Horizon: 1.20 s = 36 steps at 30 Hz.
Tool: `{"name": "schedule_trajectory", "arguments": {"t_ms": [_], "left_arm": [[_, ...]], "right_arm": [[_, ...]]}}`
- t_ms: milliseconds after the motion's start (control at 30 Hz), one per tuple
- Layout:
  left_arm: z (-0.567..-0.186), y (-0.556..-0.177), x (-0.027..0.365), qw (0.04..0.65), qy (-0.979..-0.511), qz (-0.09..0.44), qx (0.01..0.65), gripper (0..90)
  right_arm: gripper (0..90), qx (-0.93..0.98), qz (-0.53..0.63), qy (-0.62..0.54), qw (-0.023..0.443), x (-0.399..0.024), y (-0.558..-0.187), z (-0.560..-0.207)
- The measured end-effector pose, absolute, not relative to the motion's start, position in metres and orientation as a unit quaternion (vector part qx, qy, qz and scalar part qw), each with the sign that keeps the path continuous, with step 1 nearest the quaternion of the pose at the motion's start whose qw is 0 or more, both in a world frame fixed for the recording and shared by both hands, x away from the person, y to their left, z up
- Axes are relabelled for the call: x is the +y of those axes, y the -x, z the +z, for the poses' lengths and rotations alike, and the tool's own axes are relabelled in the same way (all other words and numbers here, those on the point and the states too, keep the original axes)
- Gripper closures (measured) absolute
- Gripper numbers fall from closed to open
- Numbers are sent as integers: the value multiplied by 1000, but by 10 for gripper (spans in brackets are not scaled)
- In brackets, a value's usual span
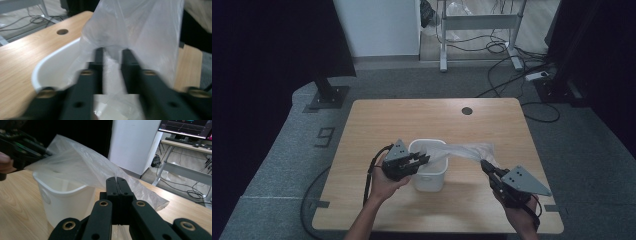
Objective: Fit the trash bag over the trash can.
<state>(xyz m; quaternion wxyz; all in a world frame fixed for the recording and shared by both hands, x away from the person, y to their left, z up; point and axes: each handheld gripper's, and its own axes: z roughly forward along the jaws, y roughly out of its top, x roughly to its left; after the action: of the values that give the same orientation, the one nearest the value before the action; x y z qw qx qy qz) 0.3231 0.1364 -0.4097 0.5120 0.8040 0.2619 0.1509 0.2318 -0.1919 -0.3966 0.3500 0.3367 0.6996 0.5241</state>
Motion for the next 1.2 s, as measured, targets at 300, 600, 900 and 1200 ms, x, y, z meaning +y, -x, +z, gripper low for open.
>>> {"name": "schedule_trajectory", "arguments": {"t_ms": [300, 600, 900, 1200], "left_arm": [[-391, -307, 163, 558, -765, 181, 267, 382], [-384, -290, 154, 566, -763, 176, 257, 342], [-383, -284, 140, 552, -782, 169, 234, 300], [-388, -291, 130, 529, -791, 192, 242, 426]], "right_arm": [[889, 702, 522, -336, 350, -193, -231, -396], [889, 704, 521, -334, 348, -189, -232, -397], [889, 704, 522, -333, 347, -190, -232, -395], [889, 704, 528, -331, 340, -187, -232, -397]]}}
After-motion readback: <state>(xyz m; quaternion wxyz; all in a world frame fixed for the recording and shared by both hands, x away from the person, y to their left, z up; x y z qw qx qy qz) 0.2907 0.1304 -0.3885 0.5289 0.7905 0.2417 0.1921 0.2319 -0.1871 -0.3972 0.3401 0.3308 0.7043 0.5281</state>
